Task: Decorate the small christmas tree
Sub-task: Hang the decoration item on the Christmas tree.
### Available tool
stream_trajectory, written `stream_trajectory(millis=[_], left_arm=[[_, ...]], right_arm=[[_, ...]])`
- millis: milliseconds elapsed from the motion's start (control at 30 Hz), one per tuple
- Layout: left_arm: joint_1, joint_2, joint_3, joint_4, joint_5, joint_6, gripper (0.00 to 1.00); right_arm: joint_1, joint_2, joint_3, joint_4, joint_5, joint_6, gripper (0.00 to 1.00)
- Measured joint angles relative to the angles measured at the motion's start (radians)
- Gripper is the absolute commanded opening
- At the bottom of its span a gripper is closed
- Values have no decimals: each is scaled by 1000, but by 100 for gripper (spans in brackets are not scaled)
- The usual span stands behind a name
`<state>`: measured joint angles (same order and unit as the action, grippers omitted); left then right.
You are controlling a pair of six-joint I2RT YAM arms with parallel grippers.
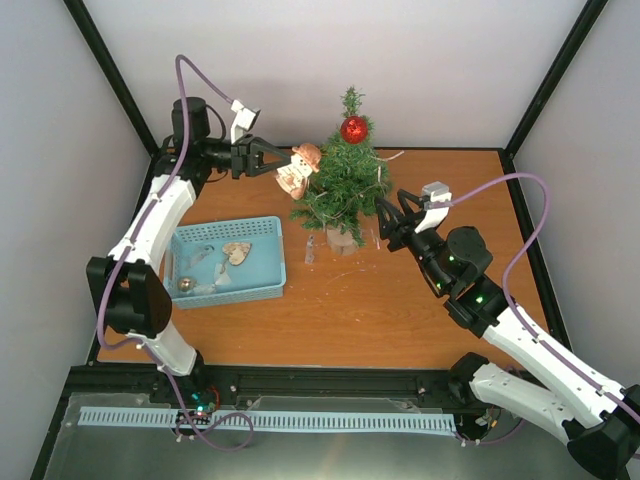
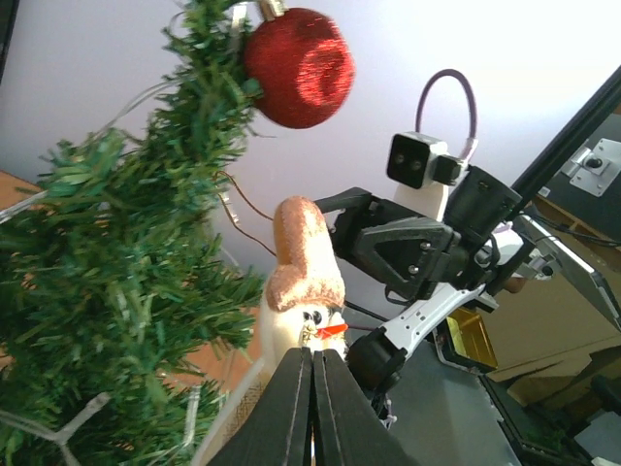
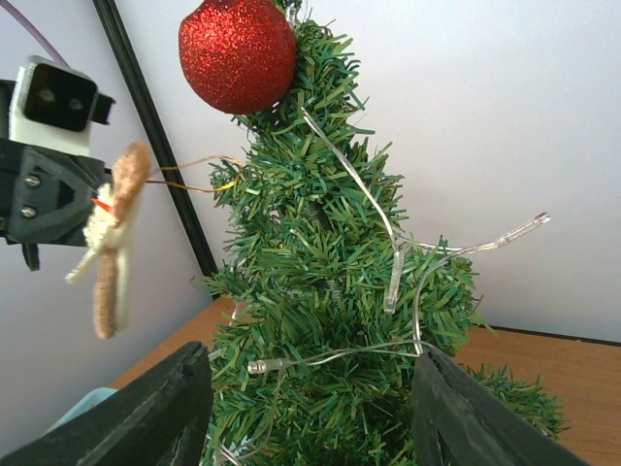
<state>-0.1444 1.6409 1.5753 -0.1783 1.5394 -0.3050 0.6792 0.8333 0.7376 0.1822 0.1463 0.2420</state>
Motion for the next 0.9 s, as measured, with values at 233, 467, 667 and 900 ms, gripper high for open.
stream_trajectory(millis=[233, 467, 667, 900], left_arm=[[5, 73, 22, -2, -14, 0, 1], [10, 99, 40, -2, -26, 0, 1], [21, 99, 43, -1, -29, 0, 1], [26, 103, 43, 0, -29, 0, 1]], right_arm=[[1, -4, 0, -7, -3, -14, 54], [5, 30, 9, 6, -27, -12, 47], [20, 134, 51, 116, -36, 21, 42], [53, 246, 137, 197, -46, 37, 42]])
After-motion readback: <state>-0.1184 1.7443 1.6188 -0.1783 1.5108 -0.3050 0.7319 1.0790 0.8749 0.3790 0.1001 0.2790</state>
